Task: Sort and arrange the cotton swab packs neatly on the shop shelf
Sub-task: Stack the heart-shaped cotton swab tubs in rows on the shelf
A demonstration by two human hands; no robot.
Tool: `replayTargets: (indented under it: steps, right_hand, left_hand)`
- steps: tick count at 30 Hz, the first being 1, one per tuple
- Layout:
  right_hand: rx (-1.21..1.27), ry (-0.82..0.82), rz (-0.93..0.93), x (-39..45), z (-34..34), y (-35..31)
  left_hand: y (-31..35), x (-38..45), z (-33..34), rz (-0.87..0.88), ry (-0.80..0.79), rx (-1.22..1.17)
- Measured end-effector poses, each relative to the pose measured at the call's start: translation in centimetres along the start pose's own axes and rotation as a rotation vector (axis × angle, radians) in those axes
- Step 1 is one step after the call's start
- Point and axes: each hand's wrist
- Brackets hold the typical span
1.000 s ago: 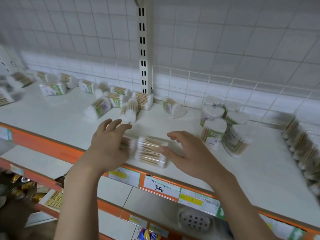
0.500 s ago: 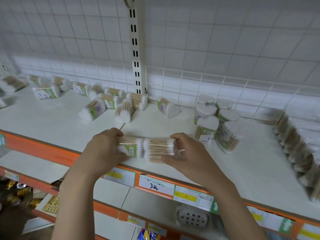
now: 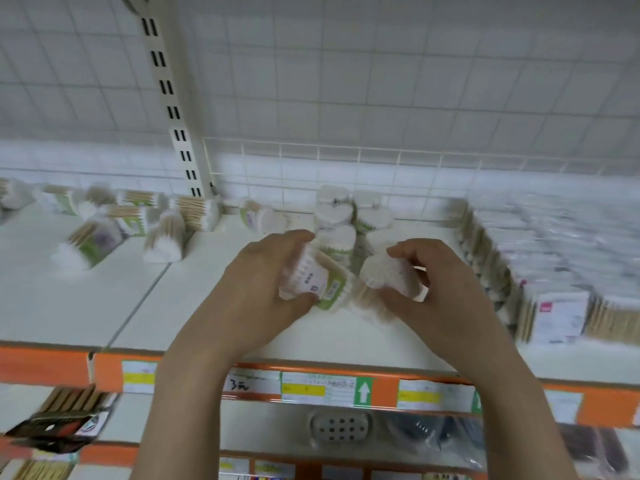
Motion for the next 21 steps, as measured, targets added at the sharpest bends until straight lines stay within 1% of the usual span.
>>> replayTargets:
  steps: [2, 6, 13, 21]
  right_hand:
    - [-0.084, -0.008, 0.007, -0.3, -0.7, 0.4]
    - [-0.14, -0.004, 0.012, -0.9, -1.4, 0.9]
    - [-0.157, -0.03, 0.015, -0.5, -0.1, 1.6]
    - [-0.233, -0.104, 0.006, 0.1, -0.4, 1.3]
  left_hand:
    - [0.9, 0.3, 1.0, 0.074, -0.039, 0.042]
    - [1.8, 0.7, 2.7, 0.104, -0.097, 0.15]
    - [2.0, 1.4, 4.7, 0.152, -0.072, 0.249]
    - [1.4, 1.7, 5.0, 0.141, -0.038, 0.243]
Point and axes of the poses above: each hand's wrist, its own x-axis towards the middle knuckle, its own z-axis out of the palm, y = z × x, and after that the axes turned 7 degrees about x, right-handed
